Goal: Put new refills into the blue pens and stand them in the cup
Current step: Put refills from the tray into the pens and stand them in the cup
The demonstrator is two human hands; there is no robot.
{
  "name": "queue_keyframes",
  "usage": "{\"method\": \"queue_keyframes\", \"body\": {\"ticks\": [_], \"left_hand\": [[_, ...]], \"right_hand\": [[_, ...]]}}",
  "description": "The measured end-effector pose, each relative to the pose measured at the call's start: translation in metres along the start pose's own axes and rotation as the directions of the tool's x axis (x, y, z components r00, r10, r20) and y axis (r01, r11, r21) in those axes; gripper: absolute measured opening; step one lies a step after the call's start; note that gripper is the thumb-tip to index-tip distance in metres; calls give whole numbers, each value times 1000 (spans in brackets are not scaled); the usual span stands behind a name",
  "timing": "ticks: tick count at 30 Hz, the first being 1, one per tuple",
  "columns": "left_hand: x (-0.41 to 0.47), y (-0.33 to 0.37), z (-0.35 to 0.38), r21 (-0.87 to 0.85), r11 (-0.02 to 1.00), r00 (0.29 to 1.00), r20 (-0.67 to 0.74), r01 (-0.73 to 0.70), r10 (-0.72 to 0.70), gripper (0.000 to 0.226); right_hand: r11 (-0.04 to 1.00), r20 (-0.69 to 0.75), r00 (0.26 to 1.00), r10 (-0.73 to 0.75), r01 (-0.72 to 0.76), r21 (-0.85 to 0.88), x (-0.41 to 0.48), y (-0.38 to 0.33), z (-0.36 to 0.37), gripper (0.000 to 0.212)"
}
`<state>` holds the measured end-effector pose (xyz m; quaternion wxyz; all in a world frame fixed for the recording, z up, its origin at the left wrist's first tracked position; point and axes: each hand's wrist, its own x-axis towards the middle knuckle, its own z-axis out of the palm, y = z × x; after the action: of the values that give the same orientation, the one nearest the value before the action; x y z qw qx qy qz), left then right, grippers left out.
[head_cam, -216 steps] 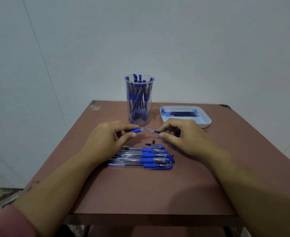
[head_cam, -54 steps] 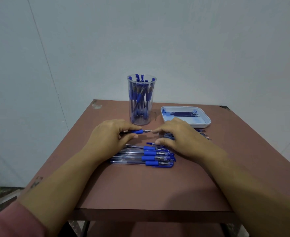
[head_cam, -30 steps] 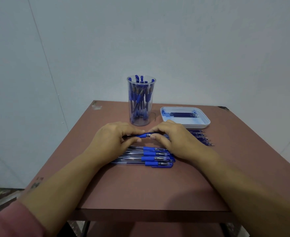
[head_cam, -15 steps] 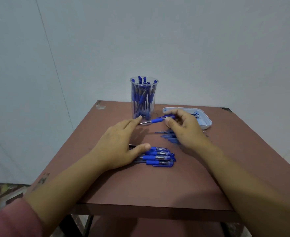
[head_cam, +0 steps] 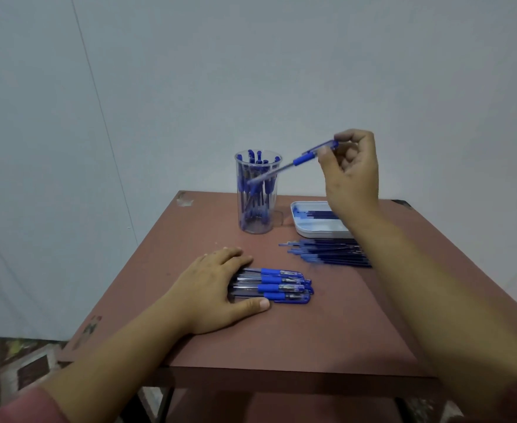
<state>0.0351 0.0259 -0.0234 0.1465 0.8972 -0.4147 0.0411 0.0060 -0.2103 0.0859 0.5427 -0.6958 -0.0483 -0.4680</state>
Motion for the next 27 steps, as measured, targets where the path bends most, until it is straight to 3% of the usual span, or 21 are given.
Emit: {"method": "queue_keyframes", "body": {"ticks": [4, 7, 16, 21, 23, 27], "left_hand": [[-1, 0, -1, -19, 1000, 1000, 9, 4, -4, 105], [-1, 1, -1, -20, 1000, 1000, 13, 12, -11, 106], [0, 0, 0, -19, 999, 999, 21, 27, -27, 104], [0, 0, -2, -28, 999, 999, 26, 31, -30, 102], [0, -1, -2, -29, 999, 999, 24, 29, -29, 100], [1, -2, -1, -33, 999, 999, 19, 29, -28, 102]], "right_hand": [[997, -116, 991, -74, 73, -12, 30, -13, 6, 20], [991, -123, 985, -119, 110, -79, 46, -12, 14, 17], [958, 163, 986, -30, 75, -275, 48, 12, 54, 13], [852, 349, 937, 16, 170, -495, 38, 31, 61, 14], [783, 379, 925, 30, 213, -584, 33, 39, 59, 23], [763, 373, 925, -73, 292, -576, 25, 43, 53, 26]]}}
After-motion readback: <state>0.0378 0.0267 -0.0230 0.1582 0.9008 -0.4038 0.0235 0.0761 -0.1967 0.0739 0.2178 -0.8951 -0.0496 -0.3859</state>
